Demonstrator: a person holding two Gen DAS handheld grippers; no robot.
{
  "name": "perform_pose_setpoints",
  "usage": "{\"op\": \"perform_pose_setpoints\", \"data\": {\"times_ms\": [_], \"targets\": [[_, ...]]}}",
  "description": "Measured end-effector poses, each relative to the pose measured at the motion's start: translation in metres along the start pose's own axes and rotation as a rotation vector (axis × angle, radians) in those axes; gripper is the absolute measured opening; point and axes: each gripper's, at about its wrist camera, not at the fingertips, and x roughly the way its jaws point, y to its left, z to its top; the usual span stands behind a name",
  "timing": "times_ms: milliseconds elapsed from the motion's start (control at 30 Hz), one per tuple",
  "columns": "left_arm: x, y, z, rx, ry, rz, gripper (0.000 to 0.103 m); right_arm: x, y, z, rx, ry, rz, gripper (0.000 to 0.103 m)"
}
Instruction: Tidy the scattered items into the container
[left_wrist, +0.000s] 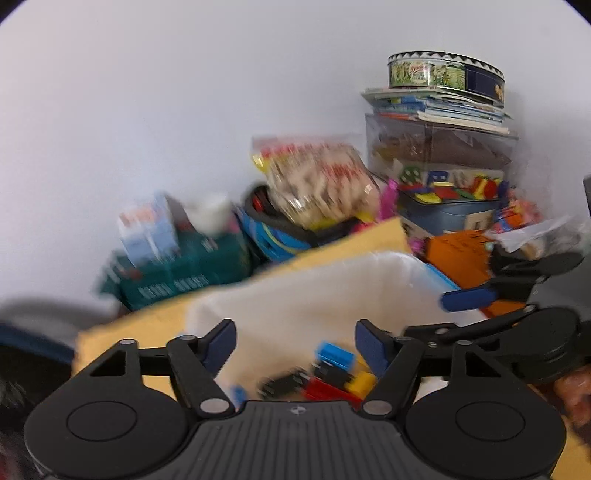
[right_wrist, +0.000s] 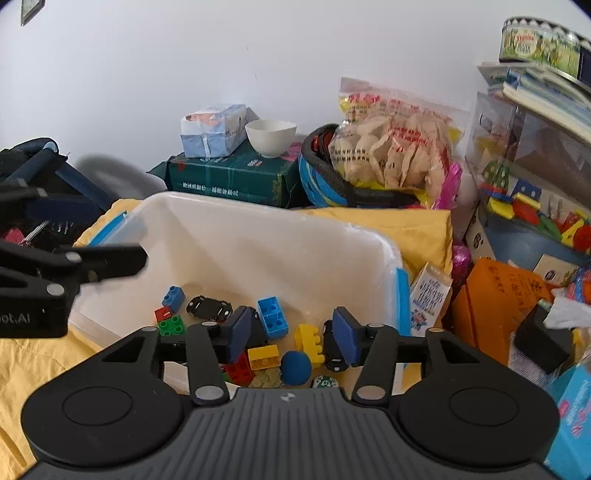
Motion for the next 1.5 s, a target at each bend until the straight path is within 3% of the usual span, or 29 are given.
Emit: {"op": "perform_pose_setpoints", "data": {"times_ms": [133, 267, 400, 533, 633, 867, 1233, 1500], "targets": [[-0.008, -0.016, 0.009, 0.122, -0.007, 0.105, 0.080, -0.002, 0.000, 0.000, -0.036, 0.023, -0.025, 0.061], [-0.026, -0.016, 0.017, 0.074, -0.054, 0.141, 0.080, -0.011, -0.005, -0.004, -0.017, 0.017, -0.020, 0.062], [-0.038, -0.027, 0.022, 0.070, -0.087, 0.282, 0.088, -0.020, -0.005, -0.004, -0.025, -0.002, -0.014, 0.065], [-0.031, -0.033, 0.024, 0.083, 0.008, 0.190, 0.088, -0.024, -0.005, -0.003, -0.024, 0.002, -0.006, 0.066], [-0.026, -0.032, 0.024, 0.056, 0.049, 0.180, 0.088, -0.021, -0.006, -0.004, -0.025, 0.036, 0.004, 0.071], [-0.005, -0.022, 0.023, -0.017, 0.165, 0.153, 0.088, -0.019, -0.007, -0.007, -0.009, 0.064, 0.018, 0.072], [0.008, -0.018, 0.022, -0.055, 0.210, 0.082, 0.088, -0.016, -0.010, -0.012, 0.014, 0.074, 0.021, 0.074], [0.010, -0.020, 0.021, -0.047, 0.214, 0.104, 0.088, -0.014, -0.010, -0.015, 0.025, 0.082, 0.020, 0.074]]}}
